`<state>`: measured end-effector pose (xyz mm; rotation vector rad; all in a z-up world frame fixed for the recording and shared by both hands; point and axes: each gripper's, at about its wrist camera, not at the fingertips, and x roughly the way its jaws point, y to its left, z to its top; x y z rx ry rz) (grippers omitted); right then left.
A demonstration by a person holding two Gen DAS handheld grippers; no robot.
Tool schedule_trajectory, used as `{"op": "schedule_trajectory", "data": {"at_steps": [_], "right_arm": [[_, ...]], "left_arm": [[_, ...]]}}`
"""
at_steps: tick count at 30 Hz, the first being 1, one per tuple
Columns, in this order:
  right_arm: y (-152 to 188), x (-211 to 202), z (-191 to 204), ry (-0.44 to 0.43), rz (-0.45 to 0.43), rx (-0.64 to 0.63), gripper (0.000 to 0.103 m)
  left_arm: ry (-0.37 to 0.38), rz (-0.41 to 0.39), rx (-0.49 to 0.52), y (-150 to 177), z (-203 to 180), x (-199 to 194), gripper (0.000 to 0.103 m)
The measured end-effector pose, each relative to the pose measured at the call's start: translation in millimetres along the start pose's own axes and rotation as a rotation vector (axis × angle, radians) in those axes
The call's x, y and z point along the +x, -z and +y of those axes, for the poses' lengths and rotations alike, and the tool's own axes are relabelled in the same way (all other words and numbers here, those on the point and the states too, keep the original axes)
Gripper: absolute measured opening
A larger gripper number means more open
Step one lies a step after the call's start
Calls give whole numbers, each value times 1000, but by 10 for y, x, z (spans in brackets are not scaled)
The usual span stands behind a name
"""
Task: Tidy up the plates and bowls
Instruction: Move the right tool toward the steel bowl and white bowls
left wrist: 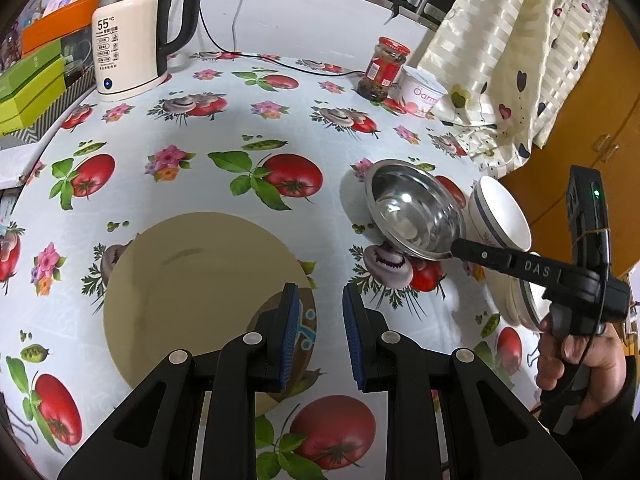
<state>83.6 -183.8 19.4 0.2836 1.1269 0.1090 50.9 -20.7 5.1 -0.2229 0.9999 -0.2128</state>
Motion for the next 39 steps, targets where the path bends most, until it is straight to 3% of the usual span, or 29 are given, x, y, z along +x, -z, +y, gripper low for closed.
{"op": "schedule_trajectory", "data": {"at_steps": [12,22,39], "right_arm": [[-123,119,-169,-36,9,105,28],[-114,90,-240,-55,31,117,18],[308,-157,-246,-43,108,75,19]], "left_arm": [[4,28,0,-25,-19,124,24],[29,46,22,-75,-122,221,24],[63,38,73,-20,-339,114,24]]}}
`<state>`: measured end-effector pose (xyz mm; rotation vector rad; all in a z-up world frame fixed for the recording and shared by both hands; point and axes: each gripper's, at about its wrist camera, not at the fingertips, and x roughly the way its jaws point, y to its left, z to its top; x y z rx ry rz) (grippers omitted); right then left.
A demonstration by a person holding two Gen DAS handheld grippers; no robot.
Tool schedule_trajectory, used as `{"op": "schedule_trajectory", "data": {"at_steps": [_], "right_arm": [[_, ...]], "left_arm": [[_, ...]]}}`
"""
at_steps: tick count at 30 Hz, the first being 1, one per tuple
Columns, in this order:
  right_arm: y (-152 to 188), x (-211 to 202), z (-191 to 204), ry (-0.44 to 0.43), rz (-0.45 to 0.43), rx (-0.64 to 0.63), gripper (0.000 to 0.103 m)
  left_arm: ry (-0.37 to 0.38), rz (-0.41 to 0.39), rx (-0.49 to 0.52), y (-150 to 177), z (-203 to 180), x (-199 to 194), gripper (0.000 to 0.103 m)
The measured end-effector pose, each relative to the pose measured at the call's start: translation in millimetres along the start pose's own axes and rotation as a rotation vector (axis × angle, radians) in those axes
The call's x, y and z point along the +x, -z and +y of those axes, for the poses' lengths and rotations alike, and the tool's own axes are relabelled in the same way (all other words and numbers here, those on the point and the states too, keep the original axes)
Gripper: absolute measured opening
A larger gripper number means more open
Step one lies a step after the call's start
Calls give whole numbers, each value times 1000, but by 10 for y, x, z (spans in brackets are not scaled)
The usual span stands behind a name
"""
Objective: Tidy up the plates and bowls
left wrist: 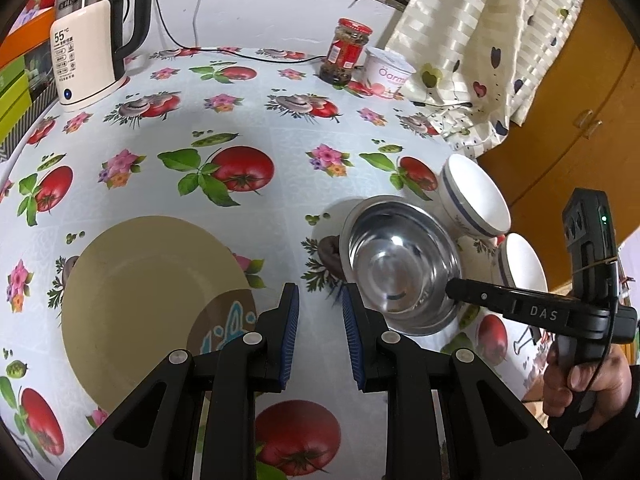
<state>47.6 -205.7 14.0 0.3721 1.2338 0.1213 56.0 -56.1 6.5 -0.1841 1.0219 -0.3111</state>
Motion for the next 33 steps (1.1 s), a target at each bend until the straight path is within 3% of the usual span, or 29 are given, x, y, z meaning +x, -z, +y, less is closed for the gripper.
{"op": "schedule_trajectory", "data": {"at_steps": [6,11,33], "right_arm": [[75,-54,-13,18,-4,-16,24],[128,-141,21,21,-20,-39,42],[279,-983,443,112,-250,-222,43]], "left_arm": [[-2,-21,8,29,-42,-111,24],[1,-36,14,46,-90,-196,24],[61,-119,71,-29,-376,-487,24]]}}
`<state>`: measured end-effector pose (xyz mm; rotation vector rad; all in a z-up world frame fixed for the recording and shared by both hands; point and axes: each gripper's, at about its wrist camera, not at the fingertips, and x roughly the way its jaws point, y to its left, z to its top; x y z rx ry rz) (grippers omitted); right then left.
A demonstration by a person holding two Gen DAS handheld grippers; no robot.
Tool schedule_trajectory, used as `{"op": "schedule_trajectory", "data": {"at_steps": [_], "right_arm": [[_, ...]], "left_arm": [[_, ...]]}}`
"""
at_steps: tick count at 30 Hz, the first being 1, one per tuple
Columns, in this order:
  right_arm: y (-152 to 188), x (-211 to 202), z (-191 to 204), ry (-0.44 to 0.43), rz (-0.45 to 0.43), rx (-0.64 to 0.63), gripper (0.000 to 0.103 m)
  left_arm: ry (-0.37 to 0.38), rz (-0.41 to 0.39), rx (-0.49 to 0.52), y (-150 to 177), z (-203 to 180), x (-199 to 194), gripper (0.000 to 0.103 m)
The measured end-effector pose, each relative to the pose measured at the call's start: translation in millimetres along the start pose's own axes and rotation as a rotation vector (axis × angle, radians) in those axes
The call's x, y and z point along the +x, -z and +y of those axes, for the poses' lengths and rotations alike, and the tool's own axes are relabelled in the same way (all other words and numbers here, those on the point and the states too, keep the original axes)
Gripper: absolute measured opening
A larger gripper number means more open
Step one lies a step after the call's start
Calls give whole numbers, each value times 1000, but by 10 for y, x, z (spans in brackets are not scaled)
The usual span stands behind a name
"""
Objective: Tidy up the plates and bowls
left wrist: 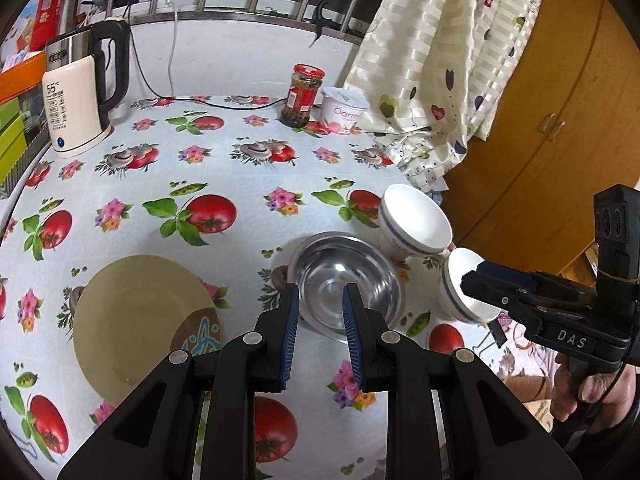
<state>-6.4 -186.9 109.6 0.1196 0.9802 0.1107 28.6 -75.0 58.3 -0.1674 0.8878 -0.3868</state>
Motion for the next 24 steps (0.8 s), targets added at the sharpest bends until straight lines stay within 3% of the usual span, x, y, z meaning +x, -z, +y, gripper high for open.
{"op": "schedule_trajectory", "data": {"at_steps": [24], "right_arm": [[-242,-10,-292,46,-53,9,43]], "left_arm": [[41,63,53,-327,-260,390,24]]}}
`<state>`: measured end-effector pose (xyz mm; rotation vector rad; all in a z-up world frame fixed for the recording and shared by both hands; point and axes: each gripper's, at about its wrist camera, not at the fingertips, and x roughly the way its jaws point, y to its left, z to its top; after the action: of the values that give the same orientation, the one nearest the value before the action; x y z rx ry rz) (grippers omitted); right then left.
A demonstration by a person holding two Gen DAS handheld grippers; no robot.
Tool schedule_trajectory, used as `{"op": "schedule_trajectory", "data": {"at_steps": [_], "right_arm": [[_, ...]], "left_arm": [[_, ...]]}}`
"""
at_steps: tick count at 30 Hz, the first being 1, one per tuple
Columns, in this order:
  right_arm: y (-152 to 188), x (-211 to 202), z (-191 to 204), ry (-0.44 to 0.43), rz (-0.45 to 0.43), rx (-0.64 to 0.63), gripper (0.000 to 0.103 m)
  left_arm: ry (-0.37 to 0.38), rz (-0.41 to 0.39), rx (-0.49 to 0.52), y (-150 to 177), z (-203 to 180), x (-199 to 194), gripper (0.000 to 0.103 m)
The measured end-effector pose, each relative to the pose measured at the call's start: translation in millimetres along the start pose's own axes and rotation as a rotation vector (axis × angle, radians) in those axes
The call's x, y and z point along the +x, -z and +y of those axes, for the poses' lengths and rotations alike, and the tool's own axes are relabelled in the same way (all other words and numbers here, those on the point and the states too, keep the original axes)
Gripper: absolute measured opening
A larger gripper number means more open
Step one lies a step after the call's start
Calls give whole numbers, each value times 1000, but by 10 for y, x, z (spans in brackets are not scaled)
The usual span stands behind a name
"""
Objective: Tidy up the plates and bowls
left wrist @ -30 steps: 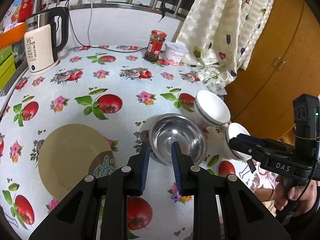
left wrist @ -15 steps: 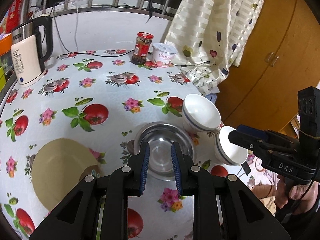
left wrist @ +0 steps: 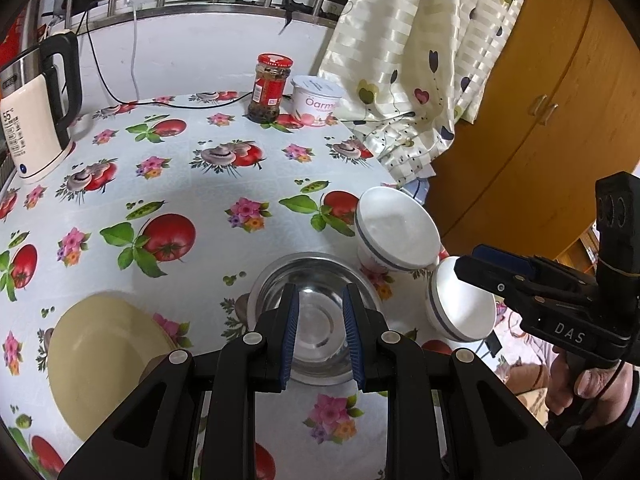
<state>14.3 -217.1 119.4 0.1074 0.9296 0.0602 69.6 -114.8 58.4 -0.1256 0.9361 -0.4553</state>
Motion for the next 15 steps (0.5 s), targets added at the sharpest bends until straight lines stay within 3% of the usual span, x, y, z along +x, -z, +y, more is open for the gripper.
{"op": "schedule_trajectory", "data": {"at_steps": [15], "right_arm": [[-103,72,-267,-5,-7,42,43]], "left_arm": [[69,53,-16,-163,-79,225,24]]}}
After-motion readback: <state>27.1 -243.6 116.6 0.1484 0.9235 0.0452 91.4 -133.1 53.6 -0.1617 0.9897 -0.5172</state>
